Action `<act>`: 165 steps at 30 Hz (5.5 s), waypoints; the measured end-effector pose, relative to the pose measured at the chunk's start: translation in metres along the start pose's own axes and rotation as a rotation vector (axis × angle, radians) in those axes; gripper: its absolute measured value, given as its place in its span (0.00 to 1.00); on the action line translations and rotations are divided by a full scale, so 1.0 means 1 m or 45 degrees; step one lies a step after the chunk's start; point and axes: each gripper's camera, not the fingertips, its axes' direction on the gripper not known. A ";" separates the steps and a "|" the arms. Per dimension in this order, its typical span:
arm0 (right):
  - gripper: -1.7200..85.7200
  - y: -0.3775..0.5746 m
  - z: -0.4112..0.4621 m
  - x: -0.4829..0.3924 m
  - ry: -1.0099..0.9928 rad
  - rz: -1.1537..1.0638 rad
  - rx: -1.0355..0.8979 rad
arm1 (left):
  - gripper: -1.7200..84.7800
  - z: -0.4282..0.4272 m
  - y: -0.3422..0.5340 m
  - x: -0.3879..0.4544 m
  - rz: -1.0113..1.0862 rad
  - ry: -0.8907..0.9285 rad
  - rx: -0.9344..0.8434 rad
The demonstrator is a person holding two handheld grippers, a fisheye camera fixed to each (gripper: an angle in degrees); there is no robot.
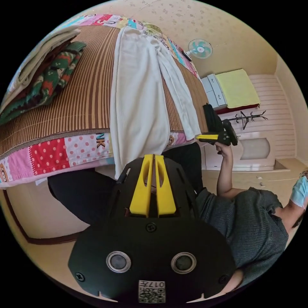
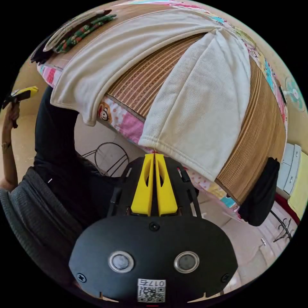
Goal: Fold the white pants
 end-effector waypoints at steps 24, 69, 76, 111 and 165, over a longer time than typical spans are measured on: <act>0.18 0.122 -0.022 0.193 -0.449 0.742 0.591 | 0.14 0.362 -0.201 0.159 0.471 -0.464 -0.559; 0.04 0.174 -0.093 -0.043 -0.425 0.035 0.424 | 0.08 0.274 -0.085 0.053 0.378 0.174 0.032; 0.04 0.074 -0.056 -0.200 0.056 -0.393 0.104 | 0.21 0.277 -0.161 0.056 0.327 0.124 -0.077; 0.04 -0.402 -0.202 -0.032 0.191 0.232 1.113 | 0.06 0.198 -0.050 0.005 0.438 0.459 0.145; 0.14 0.014 0.101 -0.004 -0.713 0.140 0.534 | 0.08 -0.047 0.000 -0.096 -0.207 0.020 0.044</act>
